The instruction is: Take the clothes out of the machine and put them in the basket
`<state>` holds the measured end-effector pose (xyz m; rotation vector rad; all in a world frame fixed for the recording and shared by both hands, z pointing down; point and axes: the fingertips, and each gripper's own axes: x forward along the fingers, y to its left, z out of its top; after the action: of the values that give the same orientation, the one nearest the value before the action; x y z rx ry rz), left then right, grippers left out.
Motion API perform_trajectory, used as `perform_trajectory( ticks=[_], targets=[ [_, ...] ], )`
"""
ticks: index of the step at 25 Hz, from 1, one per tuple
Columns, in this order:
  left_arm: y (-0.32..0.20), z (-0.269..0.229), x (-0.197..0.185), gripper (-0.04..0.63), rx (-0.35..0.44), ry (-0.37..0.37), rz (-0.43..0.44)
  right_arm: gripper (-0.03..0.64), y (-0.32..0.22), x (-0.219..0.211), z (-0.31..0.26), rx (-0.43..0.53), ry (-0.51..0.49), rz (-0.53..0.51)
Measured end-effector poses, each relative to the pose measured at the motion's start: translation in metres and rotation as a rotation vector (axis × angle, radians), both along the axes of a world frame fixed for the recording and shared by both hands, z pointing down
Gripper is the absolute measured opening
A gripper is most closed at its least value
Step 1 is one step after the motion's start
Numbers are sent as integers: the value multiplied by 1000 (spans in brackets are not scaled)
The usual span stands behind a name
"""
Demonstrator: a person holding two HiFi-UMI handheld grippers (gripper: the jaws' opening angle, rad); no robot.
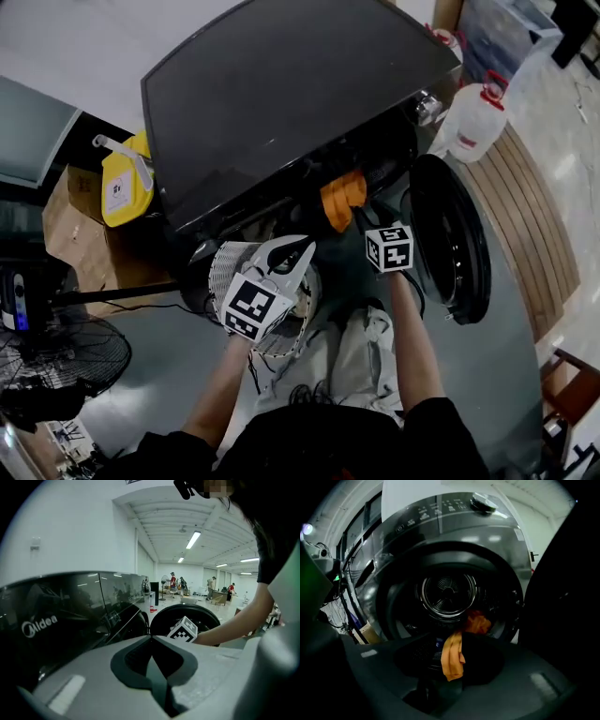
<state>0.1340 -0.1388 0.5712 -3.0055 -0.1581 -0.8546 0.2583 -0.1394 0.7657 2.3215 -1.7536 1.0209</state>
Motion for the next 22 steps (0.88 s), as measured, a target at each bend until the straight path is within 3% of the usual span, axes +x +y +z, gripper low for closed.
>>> perform_trajectory(
  ticks=[5,11,14,18,19,22],
  targets=[
    [-6,53,7,1,20,-28,-5,210,-22,15,68,-24,-15,-4],
    [-15,97,3,1,12,-51,-15,342,-65,13,130,-69,-2,-52],
    [-23,108,-3,1,11,-57,-33,368,-82,18,150,-86,22,-59],
    [-33,118,-12,1,22,-63,-54,391,-90,15,183,-205,38,-126],
    [-35,120,-15,1,21,-67,-61,381,-91,14,192,-247,54,-146],
    [-39,124,-22,1,21,-76,-81,170,-92,19,196,-297,101,-146]
  ],
)
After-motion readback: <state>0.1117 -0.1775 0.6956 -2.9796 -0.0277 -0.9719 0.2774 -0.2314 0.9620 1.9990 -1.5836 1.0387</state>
